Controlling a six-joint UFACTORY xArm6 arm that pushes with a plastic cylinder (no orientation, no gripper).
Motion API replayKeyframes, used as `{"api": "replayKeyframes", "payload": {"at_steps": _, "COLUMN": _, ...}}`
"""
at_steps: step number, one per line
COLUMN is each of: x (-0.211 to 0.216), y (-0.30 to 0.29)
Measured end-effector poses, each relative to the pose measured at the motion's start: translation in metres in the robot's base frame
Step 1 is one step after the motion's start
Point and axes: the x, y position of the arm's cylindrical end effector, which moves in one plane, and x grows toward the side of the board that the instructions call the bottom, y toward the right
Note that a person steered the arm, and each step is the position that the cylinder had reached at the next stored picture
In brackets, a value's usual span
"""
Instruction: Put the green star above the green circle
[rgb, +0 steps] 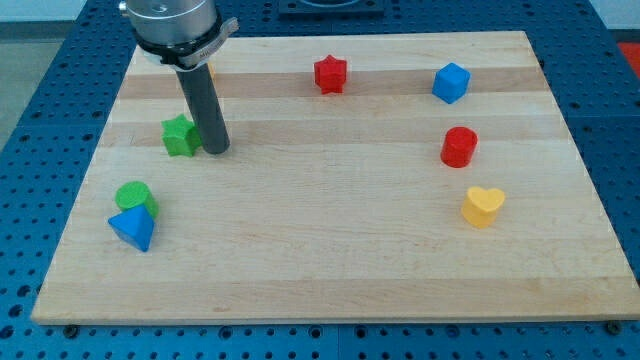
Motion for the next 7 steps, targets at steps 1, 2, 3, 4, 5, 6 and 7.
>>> {"api": "replayKeyframes", "payload": {"at_steps": 1, "x": 0.0, "y": -0.002}}
{"api": "replayKeyframes", "payload": {"at_steps": 2, "x": 0.0, "y": -0.008}}
{"api": "replayKeyframes", "payload": {"at_steps": 3, "x": 0.0, "y": -0.01}}
{"api": "replayKeyframes", "payload": {"at_steps": 4, "x": -0.005, "y": -0.022}}
{"api": "replayKeyframes", "payload": {"at_steps": 5, "x": -0.01, "y": -0.029}}
{"api": "replayKeyframes", "payload": {"at_steps": 6, "x": -0.011, "y": -0.001}}
{"api": "replayKeyframes", "payload": {"at_steps": 7, "x": -0.037, "y": 0.008}}
